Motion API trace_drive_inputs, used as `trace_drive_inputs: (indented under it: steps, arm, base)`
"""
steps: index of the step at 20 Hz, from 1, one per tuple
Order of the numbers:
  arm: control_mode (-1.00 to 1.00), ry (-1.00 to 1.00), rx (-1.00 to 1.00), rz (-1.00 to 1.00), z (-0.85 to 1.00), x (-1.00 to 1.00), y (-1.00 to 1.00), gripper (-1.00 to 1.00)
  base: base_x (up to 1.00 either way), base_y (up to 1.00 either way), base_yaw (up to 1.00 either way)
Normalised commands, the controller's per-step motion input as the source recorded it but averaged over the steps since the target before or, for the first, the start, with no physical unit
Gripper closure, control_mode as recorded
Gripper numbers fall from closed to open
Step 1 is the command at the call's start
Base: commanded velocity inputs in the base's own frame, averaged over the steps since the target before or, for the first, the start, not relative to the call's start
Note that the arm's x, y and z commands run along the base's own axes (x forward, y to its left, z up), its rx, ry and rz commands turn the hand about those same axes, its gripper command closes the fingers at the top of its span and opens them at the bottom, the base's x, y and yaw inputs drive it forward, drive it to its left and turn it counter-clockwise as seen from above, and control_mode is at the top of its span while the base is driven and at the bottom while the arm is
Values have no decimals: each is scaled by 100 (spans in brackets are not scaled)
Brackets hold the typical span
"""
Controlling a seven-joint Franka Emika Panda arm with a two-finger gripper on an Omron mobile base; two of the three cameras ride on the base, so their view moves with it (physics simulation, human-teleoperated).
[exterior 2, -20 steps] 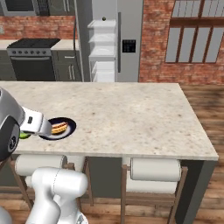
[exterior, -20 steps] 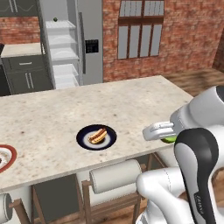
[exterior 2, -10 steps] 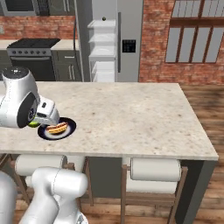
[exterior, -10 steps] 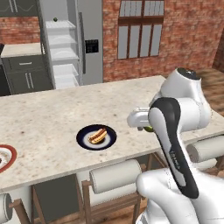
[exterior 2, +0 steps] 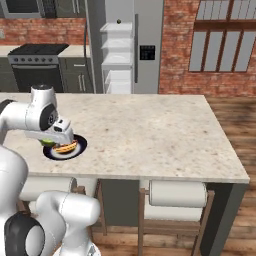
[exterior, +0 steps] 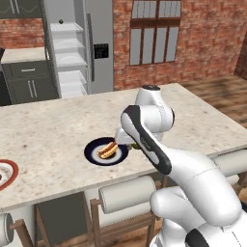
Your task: Pick up the apple and kiwi from the fridge and place one fruit on each plate on the dining counter.
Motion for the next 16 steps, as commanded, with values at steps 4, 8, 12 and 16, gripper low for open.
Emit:
trace_drive_inputs:
  steps: [4,8,12,16]
  arm:
    - [-100,-34,-2,0,-92,46,1,100]
    - [-100,-10,-1,0,-44,75,0,100]
    - [-100,2,0,0,-25,100,0,100]
    - [-100,16,0,0,-2,81,0,100]
  base:
    - [0,0,0]
    - [0,0,0]
    - [0,0,0]
    - [0,0,0]
